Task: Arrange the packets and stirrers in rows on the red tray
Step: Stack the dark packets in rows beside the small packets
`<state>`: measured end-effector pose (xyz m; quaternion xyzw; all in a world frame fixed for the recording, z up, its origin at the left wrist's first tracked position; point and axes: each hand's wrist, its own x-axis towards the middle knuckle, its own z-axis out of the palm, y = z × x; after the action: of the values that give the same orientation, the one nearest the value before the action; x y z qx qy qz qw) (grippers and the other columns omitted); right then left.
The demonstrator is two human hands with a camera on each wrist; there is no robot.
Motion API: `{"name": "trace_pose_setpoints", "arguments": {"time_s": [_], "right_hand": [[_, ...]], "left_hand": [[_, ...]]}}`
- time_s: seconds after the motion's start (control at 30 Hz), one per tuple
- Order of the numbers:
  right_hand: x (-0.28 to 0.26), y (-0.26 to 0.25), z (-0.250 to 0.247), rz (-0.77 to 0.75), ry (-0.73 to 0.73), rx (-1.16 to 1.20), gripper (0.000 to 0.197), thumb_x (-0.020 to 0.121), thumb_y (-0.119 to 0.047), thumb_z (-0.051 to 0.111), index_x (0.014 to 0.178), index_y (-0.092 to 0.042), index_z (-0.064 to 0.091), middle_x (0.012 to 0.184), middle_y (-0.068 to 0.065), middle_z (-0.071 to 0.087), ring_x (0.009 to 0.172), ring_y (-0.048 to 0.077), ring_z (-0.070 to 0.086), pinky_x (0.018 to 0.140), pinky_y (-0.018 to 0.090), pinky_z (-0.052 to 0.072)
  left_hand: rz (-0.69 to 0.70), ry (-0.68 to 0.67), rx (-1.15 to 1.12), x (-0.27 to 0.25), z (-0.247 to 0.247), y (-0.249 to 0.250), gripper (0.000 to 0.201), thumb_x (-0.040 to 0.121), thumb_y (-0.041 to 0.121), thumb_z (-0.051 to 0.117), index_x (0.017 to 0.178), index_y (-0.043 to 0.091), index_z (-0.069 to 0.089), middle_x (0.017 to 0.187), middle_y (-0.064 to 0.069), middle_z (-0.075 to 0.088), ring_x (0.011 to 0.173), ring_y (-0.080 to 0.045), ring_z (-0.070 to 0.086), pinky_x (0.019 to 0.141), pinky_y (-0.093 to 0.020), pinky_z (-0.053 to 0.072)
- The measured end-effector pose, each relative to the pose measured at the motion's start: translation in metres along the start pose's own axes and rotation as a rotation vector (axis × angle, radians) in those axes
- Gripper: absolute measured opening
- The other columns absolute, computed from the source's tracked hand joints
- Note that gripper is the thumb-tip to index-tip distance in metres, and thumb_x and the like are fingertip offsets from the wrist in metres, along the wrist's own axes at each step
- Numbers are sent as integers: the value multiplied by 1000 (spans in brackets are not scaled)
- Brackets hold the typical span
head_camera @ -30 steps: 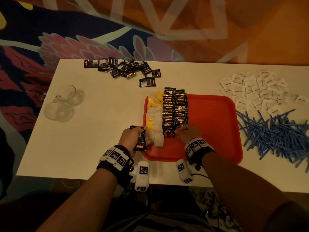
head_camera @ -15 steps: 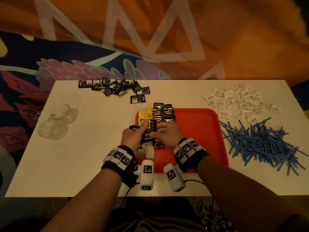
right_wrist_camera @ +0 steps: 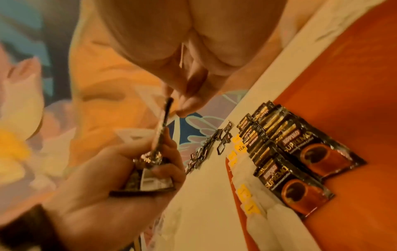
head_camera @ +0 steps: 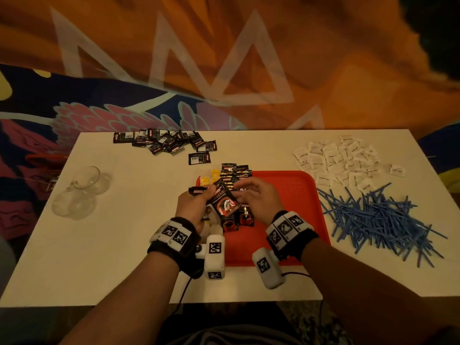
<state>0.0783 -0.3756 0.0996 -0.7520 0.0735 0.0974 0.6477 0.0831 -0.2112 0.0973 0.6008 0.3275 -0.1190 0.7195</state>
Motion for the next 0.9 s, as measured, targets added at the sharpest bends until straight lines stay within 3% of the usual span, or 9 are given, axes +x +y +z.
{"name": "trace_pose_setpoints", "arguments": {"time_s": [0.07, 0.13, 0.27, 0.47, 0.57, 0.7, 0.77, 0.83, 0.9], "right_hand": [[0, -2, -4, 55, -38, 6, 11, 91, -11, 64, 97, -19, 68, 100, 0, 70, 88, 11, 68, 70, 22, 53], [1, -1, -4, 47, -84, -172, 14, 86, -24, 73, 99, -20, 71, 93, -8, 68, 87, 6, 64, 67, 16, 46], [7, 0, -2, 65, -57, -263, 13, 82, -21, 77, 95, -19, 74, 93, -2, 70, 83, 8, 65, 62, 17, 45], [6, 1, -6, 3, -95, -356, 15, 79, -15, 80, 94, -14, 76, 73, -12, 65, 65, -6, 58, 55, 10, 43], [6, 10, -10, 38, -94, -378, 11, 80, -16, 79, 90, -14, 76, 69, -15, 62, 58, -7, 56, 52, 9, 43], [5, 26, -17, 84, -154, -429, 11, 78, -19, 81, 86, -19, 75, 78, -7, 68, 70, 1, 62, 65, 22, 49], [5, 35, -19, 111, -175, -437, 10, 77, -20, 81, 85, -19, 75, 82, -5, 70, 75, 6, 63, 71, 26, 52], [6, 48, -20, 159, -158, -495, 17, 78, -23, 80, 93, -17, 75, 89, -6, 70, 81, 7, 62, 74, 24, 50], [10, 63, -24, 210, -120, -565, 19, 82, -27, 76, 98, -17, 75, 93, -6, 69, 82, 7, 60, 65, 17, 42]], "left_hand": [[97, -1, 75, 2, 2, 1, 8, 89, 15, 72, 97, 13, 73, 86, -6, 72, 69, -19, 60, 61, -30, 46], [144, -42, 128, -2, 6, 4, 3, 89, 15, 72, 89, 18, 73, 80, -3, 70, 64, -17, 54, 57, -28, 42], [94, -147, 51, -8, 13, 9, 5, 92, 12, 67, 88, 13, 69, 70, 1, 69, 51, -8, 58, 47, -21, 44], [103, -186, 81, -1, 17, 2, 11, 94, 4, 62, 91, 12, 68, 81, -4, 69, 64, -14, 63, 42, -18, 44], [216, -211, 195, 4, 19, -6, 2, 90, 15, 71, 91, 18, 70, 93, -1, 69, 78, -13, 63, 58, -19, 48], [222, -191, 263, 11, 22, -22, 14, 85, 8, 75, 84, 21, 73, 98, -8, 73, 99, -31, 69, 88, -45, 56], [173, -157, 270, 15, 25, -30, 16, 86, 7, 74, 81, 22, 73, 95, -8, 73, 99, -35, 69, 87, -50, 57], [187, -129, 321, 20, 26, -40, 14, 86, 16, 74, 79, 28, 75, 94, -3, 75, 97, -30, 71, 87, -50, 57], [186, -97, 395, 26, 24, -47, 10, 88, 26, 72, 80, 30, 75, 92, 1, 75, 93, -23, 71, 87, -46, 57]]}}
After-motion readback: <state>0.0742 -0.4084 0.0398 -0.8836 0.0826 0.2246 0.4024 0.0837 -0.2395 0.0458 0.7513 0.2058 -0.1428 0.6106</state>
